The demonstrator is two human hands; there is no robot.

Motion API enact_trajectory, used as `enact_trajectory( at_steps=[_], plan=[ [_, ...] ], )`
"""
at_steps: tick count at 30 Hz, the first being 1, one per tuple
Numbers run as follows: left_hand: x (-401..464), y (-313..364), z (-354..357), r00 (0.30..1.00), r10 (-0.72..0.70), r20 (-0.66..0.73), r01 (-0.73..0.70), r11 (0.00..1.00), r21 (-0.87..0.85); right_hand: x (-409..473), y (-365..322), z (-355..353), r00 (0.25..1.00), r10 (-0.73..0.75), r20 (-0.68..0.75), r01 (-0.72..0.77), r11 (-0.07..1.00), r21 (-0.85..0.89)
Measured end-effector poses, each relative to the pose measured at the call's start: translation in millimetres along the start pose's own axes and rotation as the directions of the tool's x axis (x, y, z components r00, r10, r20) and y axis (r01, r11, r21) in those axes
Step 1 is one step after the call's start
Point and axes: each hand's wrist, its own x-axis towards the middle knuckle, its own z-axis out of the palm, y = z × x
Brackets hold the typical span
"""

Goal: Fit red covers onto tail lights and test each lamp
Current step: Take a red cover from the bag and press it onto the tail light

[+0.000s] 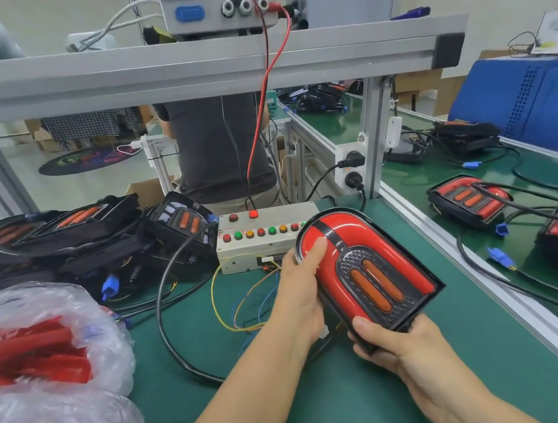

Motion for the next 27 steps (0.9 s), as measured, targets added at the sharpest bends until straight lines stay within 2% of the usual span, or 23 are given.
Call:
enact_trajectory(
  at_steps=[3,5,8,9,11,13,16,19,21,22,24,26,27],
  plan=[
    [-4,-8,11,0.999,-0.034,-0.010,0.034,0.999,-0.015,2,-4,-1,1.000,-0.028,-0.004,0.028,0.999,-0.023],
    [-3,-5,14,0.999,-0.048,-0.005,0.048,0.998,-0.031,1,-9,-8,1.000,-0.017,0.005,0.017,0.995,-0.097],
    [0,5,9,0.996,-0.066,0.065,0.067,0.997,-0.023,4,-25,-28,0.997,-0.070,-0.027,0.063,0.977,-0.202],
    [2,7,6,0.992,-0.080,0.099,0.080,0.997,0.000,8,-32,-35,0.995,-0.098,-0.035,0.090,0.980,-0.176],
    [3,9,0,0.975,-0.129,0.182,0.125,0.992,0.034,19,-44,-47,0.998,-0.056,-0.002,0.056,0.998,0.000],
    [4,11,-4,0.948,-0.176,0.267,0.170,0.984,0.045,25,-54,-46,0.990,0.018,0.142,-0.040,0.987,0.154],
    [6,13,-2,0.912,-0.230,0.339,0.200,0.972,0.120,25,-51,-25,0.942,0.106,0.319,-0.160,0.976,0.150],
    [7,8,6,0.930,-0.260,0.259,0.194,0.948,0.254,23,-42,-8,0.934,0.134,0.331,-0.222,0.945,0.241],
    [8,3,10,0.968,-0.165,0.189,0.096,0.939,0.332,20,-39,1,0.932,0.106,0.347,-0.212,0.935,0.284],
    [8,0,12,0.982,-0.081,0.169,0.005,0.914,0.406,19,-37,3,0.937,0.097,0.335,-0.200,0.936,0.290],
    [6,-3,12,0.983,0.076,0.165,-0.165,0.751,0.639,13,-34,6,0.957,0.076,0.279,-0.162,0.939,0.303],
    [2,4,8,0.980,0.119,0.163,-0.201,0.585,0.786,8,-34,5,0.976,-0.004,0.216,-0.077,0.928,0.364],
    [0,11,3,0.979,0.131,0.155,-0.202,0.556,0.806,7,-37,4,0.983,-0.075,0.166,0.005,0.921,0.389]
  ],
)
